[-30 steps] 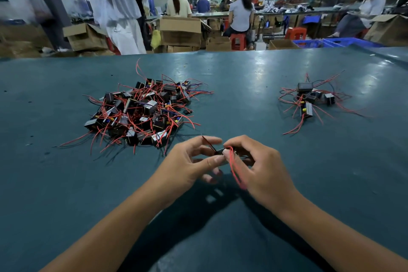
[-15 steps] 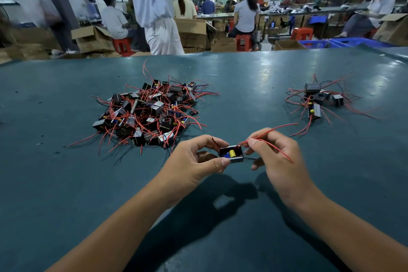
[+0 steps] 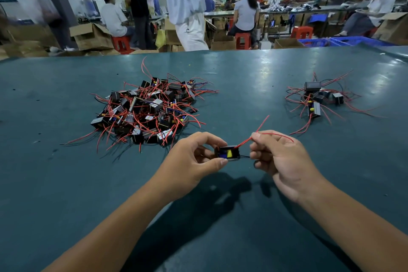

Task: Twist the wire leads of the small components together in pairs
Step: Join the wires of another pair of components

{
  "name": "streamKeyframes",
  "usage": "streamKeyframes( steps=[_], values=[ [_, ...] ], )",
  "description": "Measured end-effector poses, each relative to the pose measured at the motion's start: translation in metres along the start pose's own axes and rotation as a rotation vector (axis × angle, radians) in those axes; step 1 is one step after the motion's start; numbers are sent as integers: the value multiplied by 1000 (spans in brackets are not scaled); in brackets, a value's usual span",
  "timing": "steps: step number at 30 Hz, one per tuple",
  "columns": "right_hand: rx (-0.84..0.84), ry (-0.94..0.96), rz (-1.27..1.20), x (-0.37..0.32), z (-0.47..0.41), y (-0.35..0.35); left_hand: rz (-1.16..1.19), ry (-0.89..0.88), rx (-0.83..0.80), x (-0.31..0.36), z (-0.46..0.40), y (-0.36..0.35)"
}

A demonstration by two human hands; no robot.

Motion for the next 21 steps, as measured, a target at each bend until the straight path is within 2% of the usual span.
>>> streamKeyframes(
  steps=[3,5,6,8,9,10,12,14,17,21],
  values=[
    [-92,-11,-43,-11,-2,7,90,54,27,0,-1,4],
    [-13,55,-13,-20,-7,19,118,76,57,-1,-2,7],
    [106,158,97,-25,-9,27,123,81,73,-1,-2,8],
    [366,470,494,-36,-6,38,122,93,97,-1,-3,10],
    [398,640,688,-40,-2,37,116,97,94,-1,-3,9],
    [352,779,837,-42,3,32,110,97,79,-1,-3,9],
    [185,890,1038,-36,11,21,96,89,21,-2,-3,6],
    [48,825,1148,-25,18,11,71,60,-48,-1,-2,1],
    [-57,653,1289,-9,19,3,-38,-35,-128,2,-1,-6],
    [-137,446,1093,-4,14,3,-71,-103,-147,2,1,-7]
  ],
)
Point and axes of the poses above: each hand's wrist, its own z-axis away from the middle knuckle, its own y-axis out of the back of the hand, x = y × z, the point moved 2 cm from there along -z, towards the middle knuckle, and after that the axes turned 13 degrees about -y, right-handed, at the moved point
